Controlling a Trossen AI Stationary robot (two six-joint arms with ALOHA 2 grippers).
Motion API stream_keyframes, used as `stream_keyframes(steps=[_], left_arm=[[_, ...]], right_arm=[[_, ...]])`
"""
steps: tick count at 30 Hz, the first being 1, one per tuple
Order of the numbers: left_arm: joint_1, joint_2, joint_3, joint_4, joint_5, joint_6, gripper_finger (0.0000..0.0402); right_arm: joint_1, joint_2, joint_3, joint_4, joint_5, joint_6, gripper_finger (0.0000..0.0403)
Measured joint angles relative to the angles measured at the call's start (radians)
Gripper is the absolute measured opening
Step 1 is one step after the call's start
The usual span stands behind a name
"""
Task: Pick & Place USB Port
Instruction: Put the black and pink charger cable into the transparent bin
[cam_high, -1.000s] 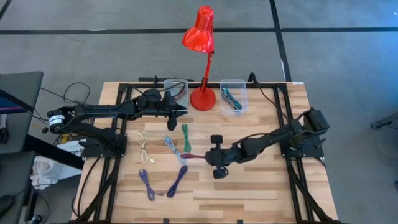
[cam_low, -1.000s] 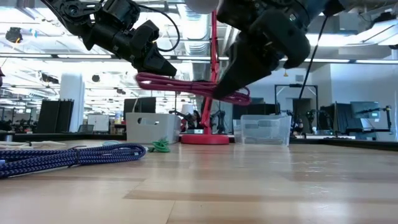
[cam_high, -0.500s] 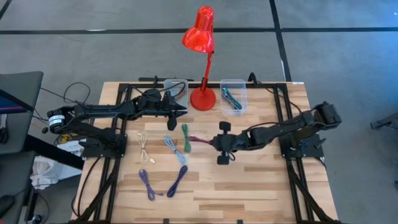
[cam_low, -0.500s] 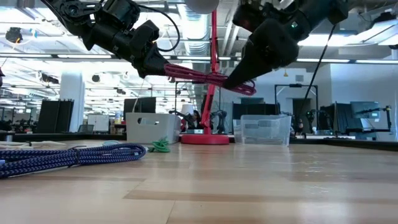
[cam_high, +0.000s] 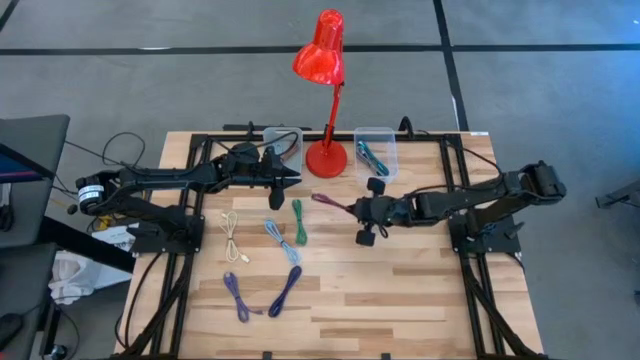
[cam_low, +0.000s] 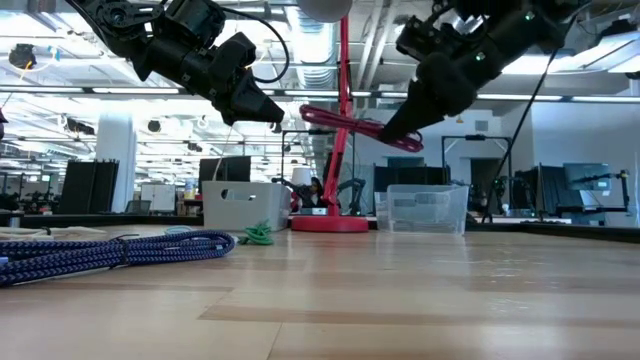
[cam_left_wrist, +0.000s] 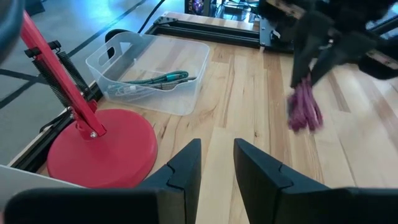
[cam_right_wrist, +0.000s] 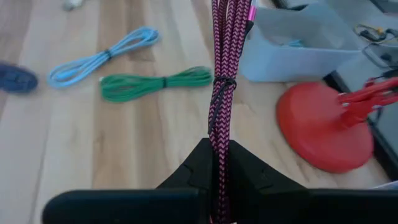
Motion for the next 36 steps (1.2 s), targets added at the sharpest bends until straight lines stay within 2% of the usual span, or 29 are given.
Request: stream_keyframes(steps=[20, 36], left_arm=[[0.0, 0.0, 0.0, -0.005, 0.0, -0.003, 0.0095], [0.0, 0.0, -0.002, -0.016, 0.0, -0.003, 0.0095]], right_arm=[[-0.225, -0.013, 0.0, 0.002, -0.002, -0.05, 0.0021], [-0.486, -0.012, 0.0, -0.016, -0.007, -0.049, 0.0021]])
